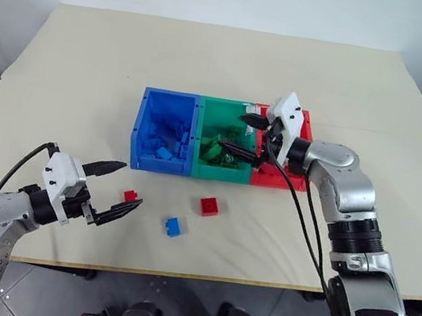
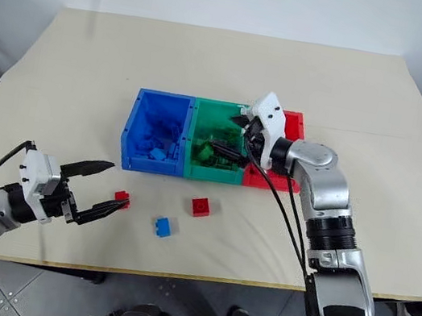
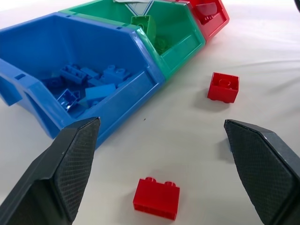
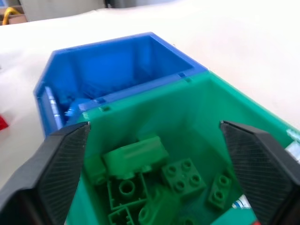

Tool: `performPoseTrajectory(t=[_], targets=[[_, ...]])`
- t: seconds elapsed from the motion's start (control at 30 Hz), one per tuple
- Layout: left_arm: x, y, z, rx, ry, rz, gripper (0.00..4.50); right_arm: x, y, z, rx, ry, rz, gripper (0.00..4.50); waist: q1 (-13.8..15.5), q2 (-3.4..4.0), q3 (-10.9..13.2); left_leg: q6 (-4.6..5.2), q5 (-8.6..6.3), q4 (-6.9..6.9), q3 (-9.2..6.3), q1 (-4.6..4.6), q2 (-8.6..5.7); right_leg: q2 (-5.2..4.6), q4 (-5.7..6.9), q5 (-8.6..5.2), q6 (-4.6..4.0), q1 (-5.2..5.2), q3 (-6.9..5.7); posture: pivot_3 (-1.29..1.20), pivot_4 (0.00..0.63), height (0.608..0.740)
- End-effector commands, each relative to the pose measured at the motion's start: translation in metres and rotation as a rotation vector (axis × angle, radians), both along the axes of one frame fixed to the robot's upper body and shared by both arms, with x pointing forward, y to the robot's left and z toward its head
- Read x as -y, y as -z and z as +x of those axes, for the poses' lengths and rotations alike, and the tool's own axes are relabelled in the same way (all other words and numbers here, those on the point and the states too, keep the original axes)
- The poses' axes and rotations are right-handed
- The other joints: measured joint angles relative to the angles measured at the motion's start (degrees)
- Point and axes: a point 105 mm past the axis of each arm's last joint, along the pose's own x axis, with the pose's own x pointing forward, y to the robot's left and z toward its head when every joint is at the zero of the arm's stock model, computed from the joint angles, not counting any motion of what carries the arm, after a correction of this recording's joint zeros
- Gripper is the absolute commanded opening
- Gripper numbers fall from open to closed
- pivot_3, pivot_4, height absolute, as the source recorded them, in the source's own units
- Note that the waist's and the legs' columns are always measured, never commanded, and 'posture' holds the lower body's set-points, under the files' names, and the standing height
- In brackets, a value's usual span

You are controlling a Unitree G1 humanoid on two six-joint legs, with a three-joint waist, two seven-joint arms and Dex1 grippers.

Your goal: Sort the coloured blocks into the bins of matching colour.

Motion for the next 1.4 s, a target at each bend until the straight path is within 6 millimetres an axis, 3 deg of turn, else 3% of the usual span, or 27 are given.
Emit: performPoseTrajectory(t=[0.03,0.13,0.27,0.43,0.6,0.7,0.83,1.0,1.23,1.4], targets=[[0.005,-0.010,0.002,0.035,0.039,0.010,4.50,0.010,-0.028,-0.034,0.118,-0.132,0.088,4.46,0.07,0.00,0.00,0.00,0.00,0.02,-0.01,-0.02,-0.01,0.00,-0.01,0.00,0.00,0.00,0.00,0.00,0.150,0.740],[0.008,-0.008,0.002,0.030,0.094,0.052,4.50,0.032,-0.014,-0.058,0.104,-0.164,0.061,4.46,0.15,0.00,0.00,0.00,0.00,0.02,0.00,-0.02,0.00,0.00,-0.03,0.00,0.01,0.02,-0.01,0.00,0.150,0.740],[0.015,-0.002,0.003,0.017,0.157,0.104,4.50,0.065,0.011,-0.072,0.115,-0.107,-0.053,4.46,0.33,-0.01,0.00,0.01,-0.02,0.02,0.08,0.01,-0.01,0.00,-0.07,0.00,0.01,0.03,0.01,0.00,0.150,0.740],[0.045,0.007,0.000,0.035,0.317,0.174,4.50,0.139,0.056,-0.099,0.004,0.045,-0.229,4.46,1.82,0.00,0.00,0.02,-0.02,0.07,0.16,0.03,-0.02,-0.01,-0.12,0.00,0.00,0.07,0.06,0.00,0.150,0.740],[0.053,0.003,-0.003,0.055,0.378,0.158,4.50,0.163,0.067,-0.106,-0.047,0.096,-0.261,4.46,1.16,0.00,0.00,0.07,-0.03,0.15,0.40,0.11,0.03,0.01,-0.23,0.00,-0.02,0.14,0.16,0.00,0.150,0.740],[0.046,0.003,-0.003,0.045,0.375,0.176,4.50,0.153,0.077,-0.109,-0.079,0.049,-0.279,4.46,1.17,0.01,0.00,0.06,-0.03,0.13,0.44,0.18,0.10,0.05,-0.16,0.00,-0.06,0.13,0.16,0.00,0.150,0.740],[0.035,0.002,-0.002,0.028,0.340,0.172,4.50,0.119,0.075,-0.101,-0.064,-0.038,-0.247,4.46,1.24,0.01,0.01,0.07,-0.03,0.15,0.42,0.14,0.09,0.04,-0.20,0.00,-0.06,0.13,0.15,0.00,0.150,0.740],[0.014,0.010,-0.008,-0.004,0.264,0.192,4.50,0.051,0.073,-0.084,-0.084,-0.219,-0.259,4.46,0.87,0.04,0.02,0.06,-0.03,0.16,0.36,0.12,0.11,0.04,-0.18,0.00,-0.06,0.10,0.13,0.00,0.150,0.740],[0.006,0.014,-0.016,-0.018,0.225,0.199,4.50,-0.012,0.091,-0.055,-0.101,-0.276,-0.307,4.46,1.53,0.04,0.03,0.02,-0.06,0.19,0.13,0.04,0.07,0.03,-0.08,0.00,-0.05,0.08,-0.01,0.00,0.150,0.740],[0.011,0.012,-0.016,-0.006,0.225,0.195,4.50,-0.029,0.099,-0.045,-0.100,-0.271,-0.319,4.46,1.21,0.05,0.03,0.02,-0.06,0.15,0.11,0.03,0.09,0.04,-0.04,0.00,-0.05,0.06,-0.05,0.00,0.150,0.740]])
